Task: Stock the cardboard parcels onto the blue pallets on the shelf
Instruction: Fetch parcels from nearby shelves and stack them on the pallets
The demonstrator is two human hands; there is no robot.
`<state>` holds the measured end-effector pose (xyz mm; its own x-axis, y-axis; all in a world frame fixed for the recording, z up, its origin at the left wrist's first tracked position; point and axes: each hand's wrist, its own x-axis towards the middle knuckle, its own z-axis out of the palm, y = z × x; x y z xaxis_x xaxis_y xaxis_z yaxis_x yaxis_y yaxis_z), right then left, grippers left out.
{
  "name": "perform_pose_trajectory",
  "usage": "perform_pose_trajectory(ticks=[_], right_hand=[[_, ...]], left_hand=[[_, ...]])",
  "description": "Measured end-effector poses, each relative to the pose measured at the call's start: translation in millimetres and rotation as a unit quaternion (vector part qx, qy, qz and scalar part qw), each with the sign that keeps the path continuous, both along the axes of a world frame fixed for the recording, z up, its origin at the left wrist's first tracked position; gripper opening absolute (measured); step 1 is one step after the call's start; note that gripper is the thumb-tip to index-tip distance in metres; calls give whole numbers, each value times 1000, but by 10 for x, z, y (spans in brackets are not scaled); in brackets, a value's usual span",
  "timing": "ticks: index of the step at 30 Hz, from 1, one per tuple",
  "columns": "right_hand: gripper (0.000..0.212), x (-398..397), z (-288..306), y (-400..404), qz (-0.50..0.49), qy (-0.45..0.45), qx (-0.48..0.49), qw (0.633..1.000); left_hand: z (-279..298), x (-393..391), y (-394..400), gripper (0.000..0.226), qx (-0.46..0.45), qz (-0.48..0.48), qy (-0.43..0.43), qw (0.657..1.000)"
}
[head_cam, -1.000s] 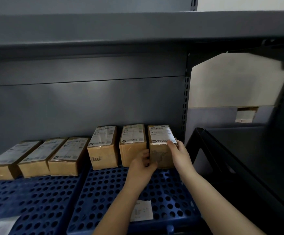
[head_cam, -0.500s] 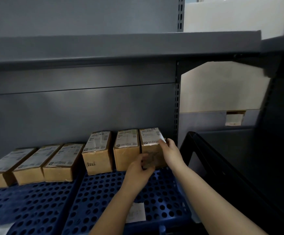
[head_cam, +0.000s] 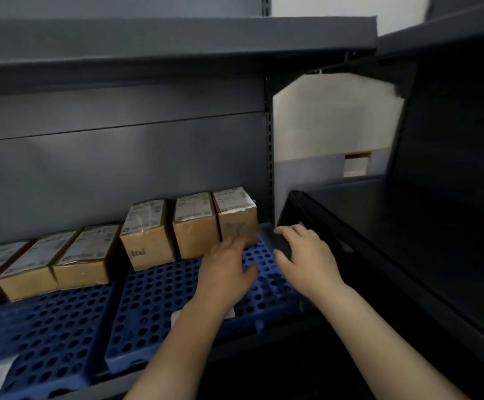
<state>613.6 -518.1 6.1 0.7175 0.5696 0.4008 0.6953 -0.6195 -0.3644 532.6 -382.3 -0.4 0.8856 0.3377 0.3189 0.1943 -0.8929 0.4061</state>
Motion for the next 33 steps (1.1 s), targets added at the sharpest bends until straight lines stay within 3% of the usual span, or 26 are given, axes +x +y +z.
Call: perform_pose_trajectory(ticks=[6,11,20,33], right_hand=[[46,-419,-116,-342,-114,-32,-126,985],[48,-822,-230,-428,-189,-21,-173,966],[47,-1678,-576,-723,-314,37,-192,929],[49,-2623,-1109,-1759,-495,190,-175,829]], left_hand=[[-105,-88,-165,52,109,-69,55,990],[-151,-275,-254,52,147,-143,39,978],[-421,-666,-631,48,173,-338,26,925],[-1044,-952,-1704,50,209,-517,52,829]])
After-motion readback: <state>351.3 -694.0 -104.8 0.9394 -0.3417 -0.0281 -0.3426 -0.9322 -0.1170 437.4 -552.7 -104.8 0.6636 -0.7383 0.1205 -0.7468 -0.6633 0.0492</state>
